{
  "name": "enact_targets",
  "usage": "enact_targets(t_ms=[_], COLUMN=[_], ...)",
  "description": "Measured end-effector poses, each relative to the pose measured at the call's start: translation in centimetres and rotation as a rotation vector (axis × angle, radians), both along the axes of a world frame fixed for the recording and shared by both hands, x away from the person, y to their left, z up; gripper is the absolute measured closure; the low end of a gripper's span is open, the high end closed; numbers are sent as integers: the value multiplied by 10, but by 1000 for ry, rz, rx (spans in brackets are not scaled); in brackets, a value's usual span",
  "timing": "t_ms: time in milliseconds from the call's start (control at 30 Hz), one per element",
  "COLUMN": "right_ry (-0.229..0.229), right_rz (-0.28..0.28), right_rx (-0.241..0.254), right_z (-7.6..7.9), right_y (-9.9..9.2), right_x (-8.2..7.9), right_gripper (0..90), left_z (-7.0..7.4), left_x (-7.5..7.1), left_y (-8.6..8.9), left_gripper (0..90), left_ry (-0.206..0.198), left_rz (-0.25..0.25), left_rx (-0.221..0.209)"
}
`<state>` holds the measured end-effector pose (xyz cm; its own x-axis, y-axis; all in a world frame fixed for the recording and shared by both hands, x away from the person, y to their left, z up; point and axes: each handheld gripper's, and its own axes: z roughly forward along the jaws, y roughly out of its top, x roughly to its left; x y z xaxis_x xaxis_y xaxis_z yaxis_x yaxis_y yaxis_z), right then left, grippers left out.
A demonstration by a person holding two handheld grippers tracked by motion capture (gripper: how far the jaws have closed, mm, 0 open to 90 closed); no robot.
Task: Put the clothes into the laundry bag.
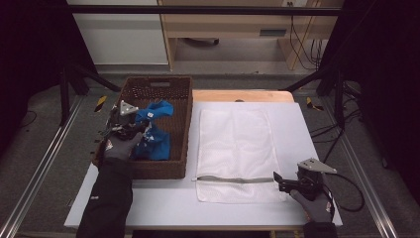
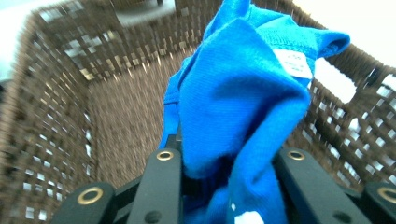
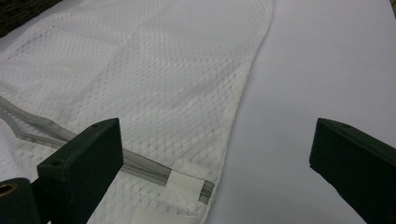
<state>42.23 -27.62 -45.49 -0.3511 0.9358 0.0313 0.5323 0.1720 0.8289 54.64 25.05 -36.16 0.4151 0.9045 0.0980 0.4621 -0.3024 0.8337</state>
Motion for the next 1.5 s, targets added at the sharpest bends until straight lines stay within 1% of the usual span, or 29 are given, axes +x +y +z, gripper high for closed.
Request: enact_targets(t_ms=[100,200,233,300,333,400,467,533,600,633,667,700,733,767,833,867,900,933,967,1000,1033,1133,1233,1300,1333,1367,1400,1467,1500], right_ry=[0,0,-6,-6,-6,-7,-8,-8,-9,-9,-9,-10,-10,-10,-8,-8,-8,-10,-9,-5,-12,-13,-15,-15,-15,-15,-15,-12,-19], right_rz=[2,4,4,5,5,5,5,5,6,6,6,8,8,7,5,5,7,8,7,8,8,10,12,12,12,11,10,11,11], right_rx=[1,5,-2,0,2,2,2,2,2,2,2,-1,-1,0,1,1,2,-1,1,6,-3,-3,-4,-3,-3,-3,-2,2,-4], right_z=[0,1,1,1,1,2,2,2,2,2,2,2,2,2,2,2,2,2,2,3,2,3,3,3,3,3,3,3,3], right_y=[1,1,1,1,1,1,1,1,1,1,1,1,1,1,1,1,1,1,2,2,2,3,3,3,3,3,3,3,3], right_x=[0,-1,0,0,-1,-1,-1,-1,-1,-1,-1,-1,-1,-1,-1,-1,-1,0,-1,-1,-1,-1,-1,-1,-1,-1,-1,-1,-1], right_gripper=[33,33,33,33,33,33,33,33,33,33,33,32,32,32,32,32,32,32,32,32,32,32,32,31,31,31,31,31,31], left_z=[16,31,36,45,48,56,62,65,70,75,75,82,82,90,99,99,109,109,118,121,125,136,145,148,153,156,156,163,163], left_x=[-7,-15,-16,-20,-22,-25,-28,-30,-33,-37,-37,-39,-39,-43,-46,-46,-50,-50,-55,-57,-60,-66,-72,-74,-79,-82,-82,-89,-89], left_y=[3,4,4,4,4,5,4,4,3,1,1,0,0,-1,-1,-1,-3,-3,-5,-7,-9,-12,-15,-16,-20,-22,-22,-29,-29], left_gripper=[707,707,707,707,707,707,708,708,709,709,709,709,709,709,709,709,709,709,709,709,708,709,708,708,709,708,709,708,708], left_ry=[-45,-93,-104,-126,-138,-155,-171,-179,-198,-219,-219,-238,-238,-261,-280,-280,-297,-297,-317,-327,-333,-356,-365,-368,-382,-390,-390,-415,-415], left_rz=[-9,-15,-20,-23,-23,-26,-28,-25,-24,-25,-25,-30,-30,-29,-31,-31,-40,-40,-43,-45,-49,-57,-70,-77,-89,-95,-95,-118,-118], left_rx=[-34,-56,-61,-79,-96,-119,-130,-134,-146,-158,-158,-175,-175,-186,-199,-199,-215,-215,-223,-228,-228,-236,-265,-273,-281,-282,-282,-280,-280])
